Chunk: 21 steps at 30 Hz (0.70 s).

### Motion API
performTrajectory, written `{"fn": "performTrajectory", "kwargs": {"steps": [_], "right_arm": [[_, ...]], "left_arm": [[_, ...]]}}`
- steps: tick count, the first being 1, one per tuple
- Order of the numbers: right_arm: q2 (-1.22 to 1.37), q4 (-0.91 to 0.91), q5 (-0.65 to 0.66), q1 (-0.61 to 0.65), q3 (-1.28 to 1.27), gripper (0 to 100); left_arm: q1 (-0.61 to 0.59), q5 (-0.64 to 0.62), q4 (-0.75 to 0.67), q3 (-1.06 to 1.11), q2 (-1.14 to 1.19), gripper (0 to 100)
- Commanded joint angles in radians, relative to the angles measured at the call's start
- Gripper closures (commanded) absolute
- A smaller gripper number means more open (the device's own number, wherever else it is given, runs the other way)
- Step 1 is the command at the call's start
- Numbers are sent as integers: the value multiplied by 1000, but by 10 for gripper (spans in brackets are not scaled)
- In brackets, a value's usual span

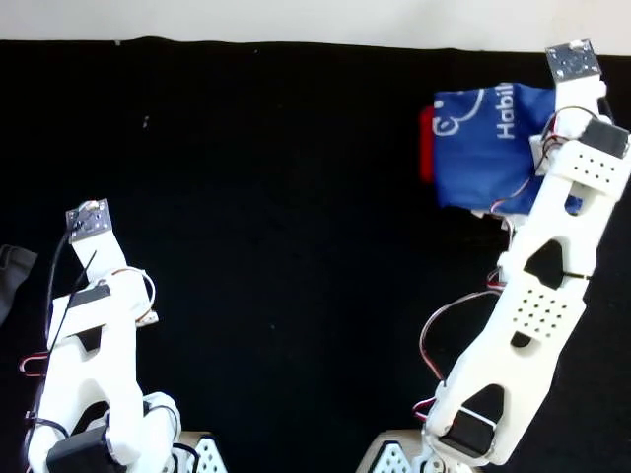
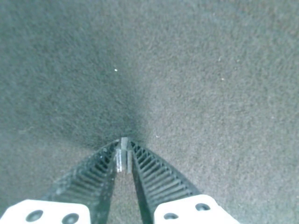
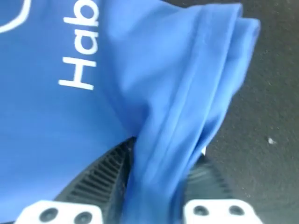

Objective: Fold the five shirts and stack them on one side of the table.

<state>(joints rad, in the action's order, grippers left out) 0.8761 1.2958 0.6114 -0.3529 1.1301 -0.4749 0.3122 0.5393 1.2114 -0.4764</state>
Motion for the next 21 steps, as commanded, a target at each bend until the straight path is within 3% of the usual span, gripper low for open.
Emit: {"fn": "performTrajectory", "kwargs": {"steps": [1,8,13,18,21], "right_arm": [[-50,-16,-84,-27,61,728],[-153,-18,-269,7,228,725],[-182,-12,-301,61,285,748],[-248,234,-298,131,340,923],[-302,450,-298,188,407,967]], "left_arm": [[15,2,-18,-2,8,991],[15,2,-18,-2,8,991],[15,2,-18,-2,8,991],[15,2,-18,-2,8,991],[15,2,-18,-2,8,991]]}}
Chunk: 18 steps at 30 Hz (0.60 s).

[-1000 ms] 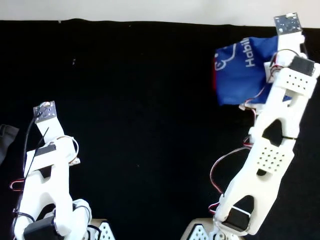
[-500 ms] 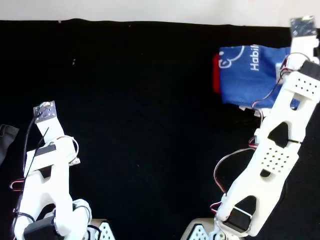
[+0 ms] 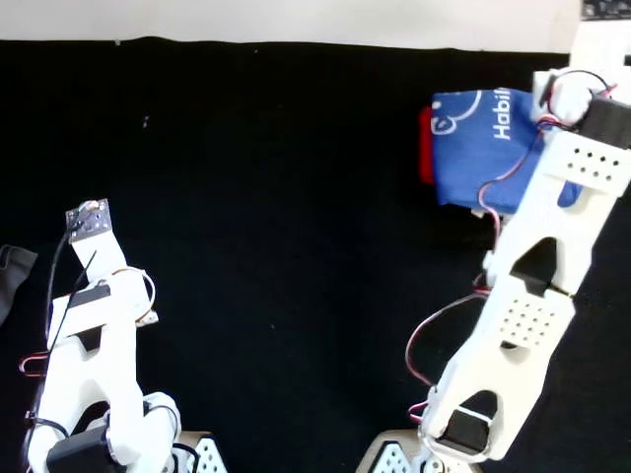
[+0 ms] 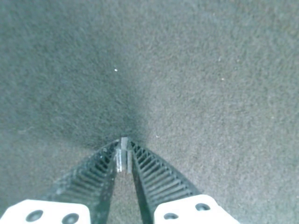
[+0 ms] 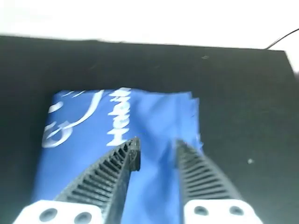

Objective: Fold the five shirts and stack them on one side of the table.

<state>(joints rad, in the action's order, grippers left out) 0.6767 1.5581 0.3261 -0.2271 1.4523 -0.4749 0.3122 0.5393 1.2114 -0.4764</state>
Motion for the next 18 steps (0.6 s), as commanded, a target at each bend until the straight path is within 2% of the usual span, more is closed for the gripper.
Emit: {"fn": "performTrajectory", "kwargs": {"steps": [1,5,8,14,18], "right_arm": [[-119,213,-14,81,93,967],[-194,209,-14,113,28,967],[-323,211,-71,151,-134,967],[-771,205,-138,302,-750,967],[-1009,104,-143,381,-1211,967]], "left_arm": [[15,2,-18,-2,8,991],[15,2,-18,-2,8,989],[15,2,-18,-2,8,988],[15,2,-18,-2,8,988],[25,5,-18,-1,8,987]]}}
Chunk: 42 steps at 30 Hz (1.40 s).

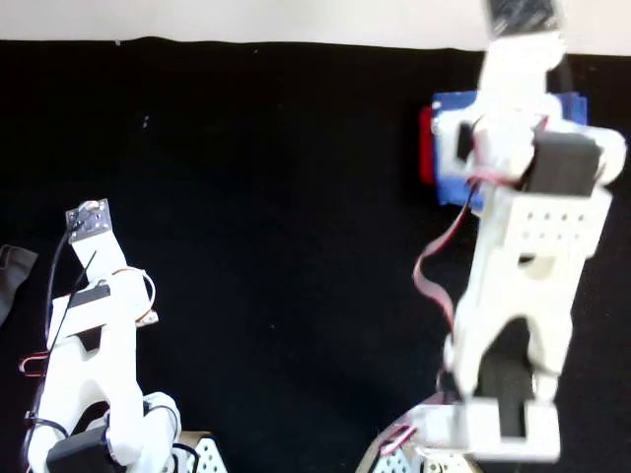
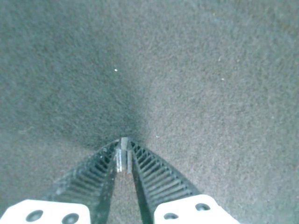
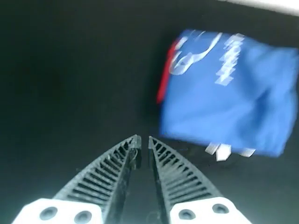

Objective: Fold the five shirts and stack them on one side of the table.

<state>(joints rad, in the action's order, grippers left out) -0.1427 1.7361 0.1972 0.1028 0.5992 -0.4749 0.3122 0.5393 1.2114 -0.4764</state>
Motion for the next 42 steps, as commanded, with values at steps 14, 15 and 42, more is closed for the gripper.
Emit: {"fn": "performTrajectory", "kwargs": {"steps": [14,15,42], "right_arm": [[-779,-687,-8,108,-1710,857],[-792,-722,-8,108,-1765,844],[-849,-1098,-12,93,-2180,841]], "left_arm": [[33,87,18,-44,8,987],[27,117,55,-68,2,987],[-727,348,470,-1399,892,794]]}}
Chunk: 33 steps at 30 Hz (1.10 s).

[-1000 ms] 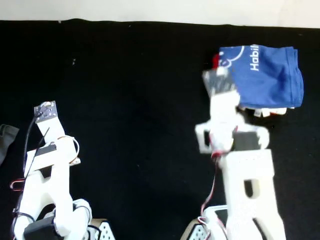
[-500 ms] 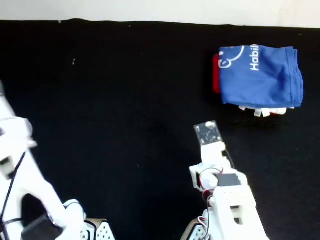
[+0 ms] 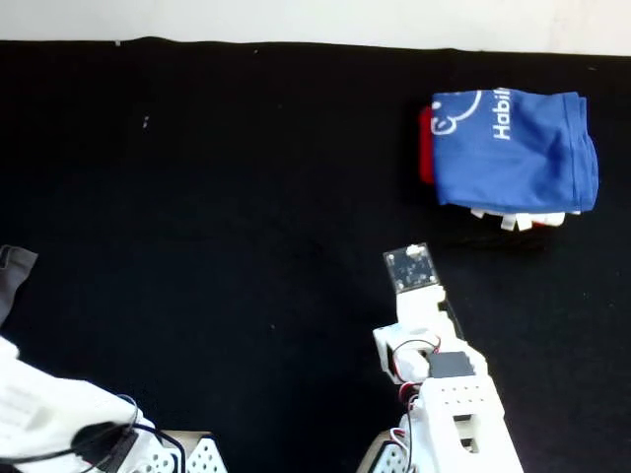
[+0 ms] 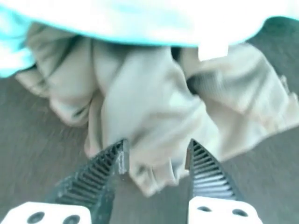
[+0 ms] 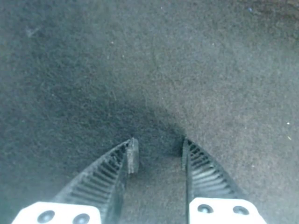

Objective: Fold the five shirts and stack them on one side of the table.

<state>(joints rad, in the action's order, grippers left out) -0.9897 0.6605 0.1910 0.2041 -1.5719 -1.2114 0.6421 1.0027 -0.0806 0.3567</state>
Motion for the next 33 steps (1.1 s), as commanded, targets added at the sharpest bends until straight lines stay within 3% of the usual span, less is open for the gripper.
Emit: {"fn": "performTrajectory", "kwargs": {"steps": [1,6,9,11,15,23,33], "right_arm": [[-2,-22,-6,-8,-8,841],[-2,-22,-6,-8,-8,841],[-2,-22,-6,-8,-10,841],[-2,-22,-6,-8,-10,841],[-2,-24,-6,-8,-10,841],[-2,-25,-6,-8,-10,841],[-2,-25,-6,-8,-12,841]], "left_arm": [[21,18,5,-127,87,794],[64,18,6,-199,222,795],[71,17,26,-240,257,861],[96,15,100,-272,245,984],[177,-58,272,-351,174,993],[493,-203,585,-521,-68,992],[944,-245,617,-582,-389,992]]}}
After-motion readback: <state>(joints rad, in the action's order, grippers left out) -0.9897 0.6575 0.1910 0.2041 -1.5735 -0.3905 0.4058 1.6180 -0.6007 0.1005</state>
